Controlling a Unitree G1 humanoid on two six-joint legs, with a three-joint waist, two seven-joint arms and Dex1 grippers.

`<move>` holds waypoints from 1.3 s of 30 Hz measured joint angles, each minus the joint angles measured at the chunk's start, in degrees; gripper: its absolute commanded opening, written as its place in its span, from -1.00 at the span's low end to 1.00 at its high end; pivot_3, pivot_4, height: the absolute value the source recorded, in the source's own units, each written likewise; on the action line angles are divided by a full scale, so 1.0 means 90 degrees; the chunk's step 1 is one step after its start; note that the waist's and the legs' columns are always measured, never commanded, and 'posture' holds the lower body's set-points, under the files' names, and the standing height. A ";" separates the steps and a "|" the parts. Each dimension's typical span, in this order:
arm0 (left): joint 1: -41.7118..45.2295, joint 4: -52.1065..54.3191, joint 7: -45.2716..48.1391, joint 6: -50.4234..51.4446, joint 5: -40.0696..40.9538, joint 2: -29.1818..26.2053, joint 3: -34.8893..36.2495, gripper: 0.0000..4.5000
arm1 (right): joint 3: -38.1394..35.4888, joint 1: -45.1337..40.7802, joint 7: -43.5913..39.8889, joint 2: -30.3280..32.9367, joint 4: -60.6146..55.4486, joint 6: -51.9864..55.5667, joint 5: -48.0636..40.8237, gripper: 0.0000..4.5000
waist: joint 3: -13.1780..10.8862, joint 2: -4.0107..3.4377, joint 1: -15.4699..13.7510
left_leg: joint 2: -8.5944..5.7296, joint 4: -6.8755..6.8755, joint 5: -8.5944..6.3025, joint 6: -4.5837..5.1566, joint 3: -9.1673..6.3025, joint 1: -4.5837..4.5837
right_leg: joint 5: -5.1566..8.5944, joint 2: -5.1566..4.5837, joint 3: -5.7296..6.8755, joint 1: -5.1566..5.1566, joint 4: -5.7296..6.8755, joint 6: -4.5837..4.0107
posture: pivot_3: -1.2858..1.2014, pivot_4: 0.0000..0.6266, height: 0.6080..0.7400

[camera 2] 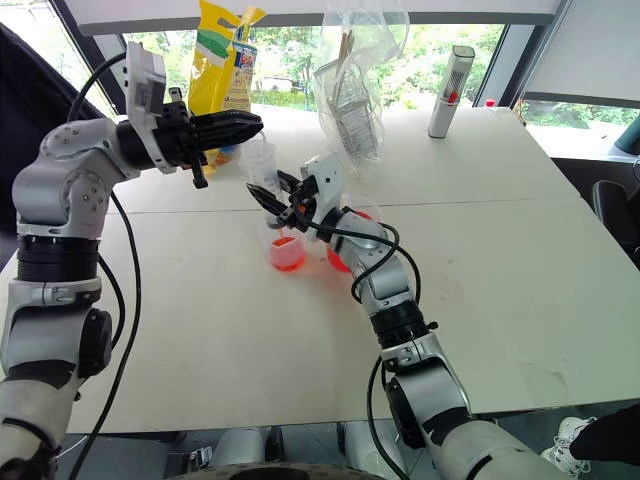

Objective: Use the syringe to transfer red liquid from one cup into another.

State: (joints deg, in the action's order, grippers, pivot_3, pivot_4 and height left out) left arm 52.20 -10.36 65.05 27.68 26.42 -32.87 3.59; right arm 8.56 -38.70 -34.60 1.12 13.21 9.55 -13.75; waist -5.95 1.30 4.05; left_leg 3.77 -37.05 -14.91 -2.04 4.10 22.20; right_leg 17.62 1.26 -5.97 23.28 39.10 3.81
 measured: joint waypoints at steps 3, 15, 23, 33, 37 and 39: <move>-0.0048 0.0032 -0.0029 -0.0045 -0.0015 0.0036 0.0000 -0.98 | 0.0000 0.0000 0.0000 0.0015 -0.0073 0.0156 0.0000 -0.40 | -0.0003 -0.0003 0.0001 | 0.0000 0.0001 0.0000 0.0000 0.0000 0.0000 | 0.0000 0.0000 0.0000 0.0000 -0.0001 0.0000 | 0.03 -0.52 0.98; 0.0119 -0.0389 -0.0124 0.0447 0.0066 0.0165 -0.0064 0.80 | -0.0329 -0.0023 0.0233 -0.0040 -0.0792 0.0471 -0.0264 -0.40 | -0.0035 -0.0017 0.0004 | -0.0001 0.0004 0.0000 0.0001 -0.0004 0.0005 | 0.0001 0.0001 0.0000 0.0003 -0.0011 0.0001 | 0.03 -0.52 0.98; 0.0327 -0.0540 -0.0111 0.0617 0.0268 -0.0034 0.0003 0.96 | -0.0184 -0.0042 0.0299 -0.0165 -0.1104 0.0636 -0.0367 -0.40 | -0.0044 -0.0017 0.0019 | 0.0001 0.0007 -0.0001 0.0001 -0.0028 0.0012 | 0.0001 0.0005 -0.0001 0.0011 -0.0014 0.0000 | 0.03 -0.52 0.98; -0.0600 -0.0036 0.0408 0.0743 0.0447 -0.1028 0.0258 0.96 | -0.0703 -0.0694 0.0799 0.0696 -0.1393 0.2407 -0.0638 -0.40 | -0.0068 -0.0008 -0.0054 | 0.0003 0.0012 0.0000 0.0000 -0.0045 0.0024 | 0.0009 -0.0012 0.0012 0.0013 -0.0018 -0.0015 | 0.03 -0.52 0.98; -0.0824 0.0265 0.0474 0.0756 0.0591 -0.0974 0.0243 0.96 | -0.1187 -0.1460 0.0966 0.1372 -0.1599 0.3395 -0.0931 -0.40 | -0.0075 -0.0010 -0.0037 | 0.0002 0.0023 -0.0001 0.0001 -0.0046 0.0025 | 0.0009 -0.0011 0.0013 0.0012 -0.0033 -0.0015 | 0.03 -0.52 0.98; -0.0982 0.0335 0.0476 0.0748 0.0592 -0.0917 0.0232 0.96 | -0.1512 -0.1778 0.1117 0.1873 -0.1656 0.4145 -0.1095 -0.40 | -0.0076 -0.0012 -0.0037 | 0.0003 0.0030 -0.0001 0.0001 -0.0050 0.0025 | 0.0010 -0.0010 0.0010 0.0011 -0.0043 -0.0015 | 0.03 -0.52 0.98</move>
State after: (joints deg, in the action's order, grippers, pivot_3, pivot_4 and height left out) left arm 43.36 -7.34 69.34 34.42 31.75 -41.13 5.68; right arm -5.05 -54.70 -24.55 17.98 -1.70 46.85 -23.61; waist -6.64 1.19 3.71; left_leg 3.79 -36.79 -14.92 -2.03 3.64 22.43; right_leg 17.71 1.17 -5.89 23.38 38.71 3.67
